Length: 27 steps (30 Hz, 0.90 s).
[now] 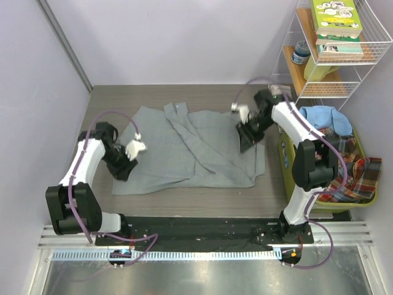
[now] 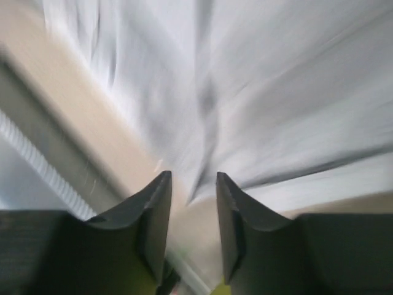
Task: Fold and stack the long sleeve shirts
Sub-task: Flatten the shirt out
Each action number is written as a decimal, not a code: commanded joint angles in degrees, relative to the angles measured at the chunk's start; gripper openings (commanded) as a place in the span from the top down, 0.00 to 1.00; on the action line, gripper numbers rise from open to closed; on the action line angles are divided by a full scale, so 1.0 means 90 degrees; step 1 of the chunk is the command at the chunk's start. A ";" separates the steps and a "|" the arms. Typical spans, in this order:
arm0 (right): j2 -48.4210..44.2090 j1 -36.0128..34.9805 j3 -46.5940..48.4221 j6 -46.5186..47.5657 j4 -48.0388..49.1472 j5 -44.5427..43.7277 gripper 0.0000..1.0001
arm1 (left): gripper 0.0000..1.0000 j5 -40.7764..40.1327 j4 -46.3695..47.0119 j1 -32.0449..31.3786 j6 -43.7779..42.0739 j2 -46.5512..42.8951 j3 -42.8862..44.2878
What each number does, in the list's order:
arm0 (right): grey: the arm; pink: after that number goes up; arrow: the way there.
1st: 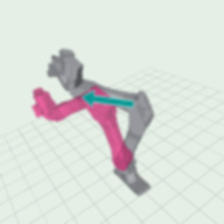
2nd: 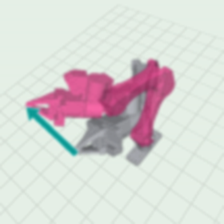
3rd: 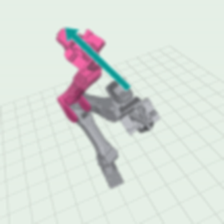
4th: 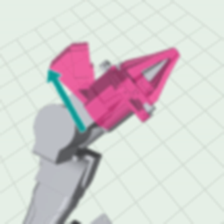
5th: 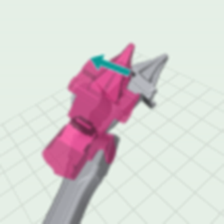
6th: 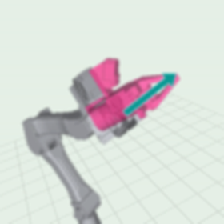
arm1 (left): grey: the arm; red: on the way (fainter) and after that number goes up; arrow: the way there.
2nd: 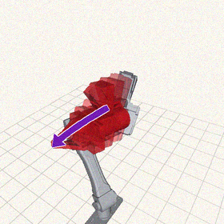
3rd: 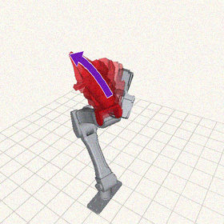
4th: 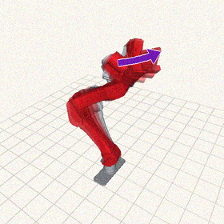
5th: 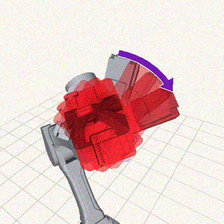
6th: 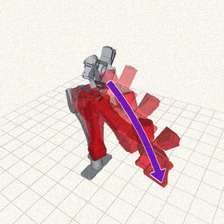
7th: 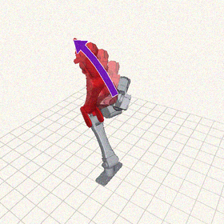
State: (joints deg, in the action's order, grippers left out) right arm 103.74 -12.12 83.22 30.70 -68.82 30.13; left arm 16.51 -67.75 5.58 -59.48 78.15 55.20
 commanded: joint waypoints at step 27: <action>0.3727 0.0321 0.4327 -0.2170 0.3994 -0.1707 0.04 | 0.36 0.1378 0.2654 -0.0005 0.2625 0.2030 0.2178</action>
State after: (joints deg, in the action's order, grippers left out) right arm 138.91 -9.04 123.26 10.24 -37.32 17.12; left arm 28.51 -45.65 5.58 -35.81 99.70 75.59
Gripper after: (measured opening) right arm 0.950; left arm 0.635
